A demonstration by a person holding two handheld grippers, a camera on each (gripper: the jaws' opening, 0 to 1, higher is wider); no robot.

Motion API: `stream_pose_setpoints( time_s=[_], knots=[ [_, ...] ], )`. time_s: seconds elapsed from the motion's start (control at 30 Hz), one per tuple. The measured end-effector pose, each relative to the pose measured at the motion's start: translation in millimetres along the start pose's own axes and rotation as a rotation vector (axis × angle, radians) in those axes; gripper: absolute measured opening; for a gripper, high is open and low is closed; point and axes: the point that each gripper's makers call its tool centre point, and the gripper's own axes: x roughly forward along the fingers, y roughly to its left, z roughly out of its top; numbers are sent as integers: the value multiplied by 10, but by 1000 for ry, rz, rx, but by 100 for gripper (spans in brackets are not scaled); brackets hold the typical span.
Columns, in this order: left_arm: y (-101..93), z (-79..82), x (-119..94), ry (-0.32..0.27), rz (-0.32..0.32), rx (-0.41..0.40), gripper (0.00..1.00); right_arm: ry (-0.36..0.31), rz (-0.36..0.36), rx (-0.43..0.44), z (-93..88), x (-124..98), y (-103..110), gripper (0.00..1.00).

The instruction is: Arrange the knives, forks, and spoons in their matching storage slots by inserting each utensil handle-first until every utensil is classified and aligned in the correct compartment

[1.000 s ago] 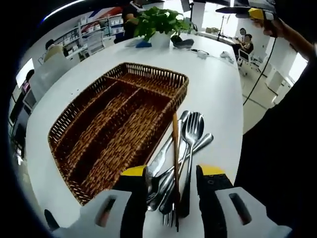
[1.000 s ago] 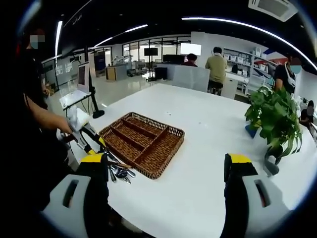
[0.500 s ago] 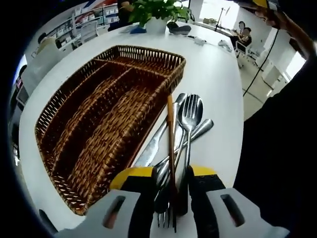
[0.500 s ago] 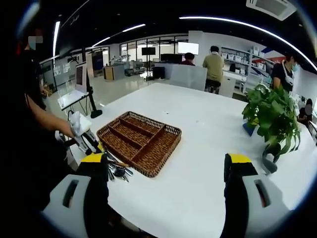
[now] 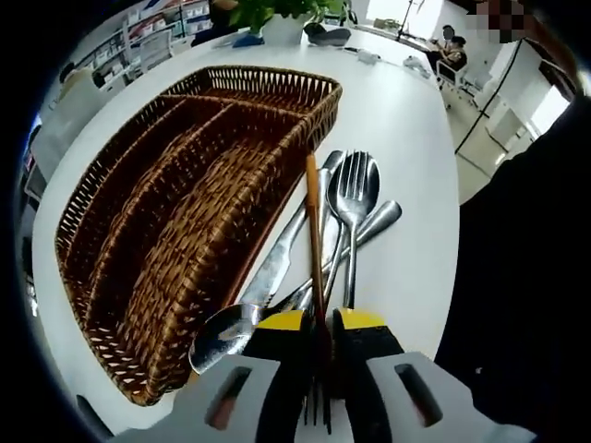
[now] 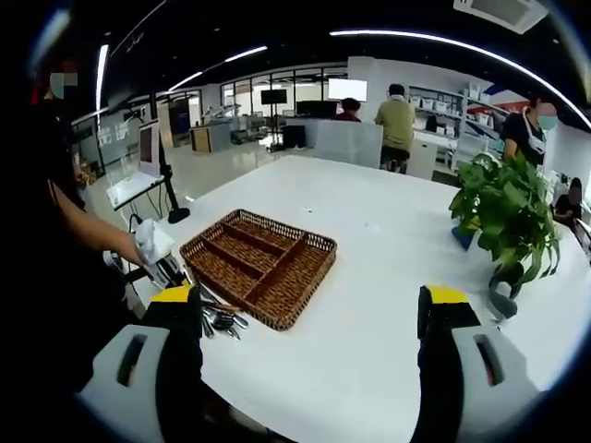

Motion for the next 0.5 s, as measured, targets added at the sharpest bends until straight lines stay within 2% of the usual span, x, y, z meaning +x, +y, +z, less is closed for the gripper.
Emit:
stream_pose_setpoints(
  time_s=[0.2,0.5],
  knots=[
    [4,15,-33,-10,1,-6,6,2,-1,1,-5,-4,-14,100],
    [-21,11,-78,-5,-4,34,5,-3,3,0,0,9,-2,100]
  ],
)
